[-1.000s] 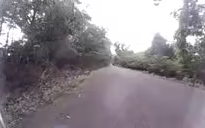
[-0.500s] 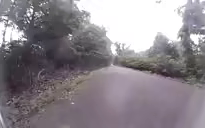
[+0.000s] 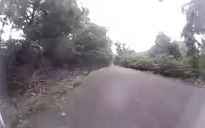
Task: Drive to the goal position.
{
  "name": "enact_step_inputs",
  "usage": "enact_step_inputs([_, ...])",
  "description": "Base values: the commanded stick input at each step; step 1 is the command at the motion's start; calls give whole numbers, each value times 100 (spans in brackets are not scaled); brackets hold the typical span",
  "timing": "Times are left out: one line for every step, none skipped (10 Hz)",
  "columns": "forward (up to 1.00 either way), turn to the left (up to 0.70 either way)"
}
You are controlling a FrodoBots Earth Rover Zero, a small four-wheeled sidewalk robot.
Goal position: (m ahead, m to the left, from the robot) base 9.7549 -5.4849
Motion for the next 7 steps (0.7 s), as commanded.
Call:
enact_step_inputs([70,0])
enact_step_inputs([70,0])
enact_step_inputs([70,0])
enact_step_inputs([70,0])
enact_step_inputs([70,0])
enact_step_inputs([70,0])
enact_step_inputs([70,0])
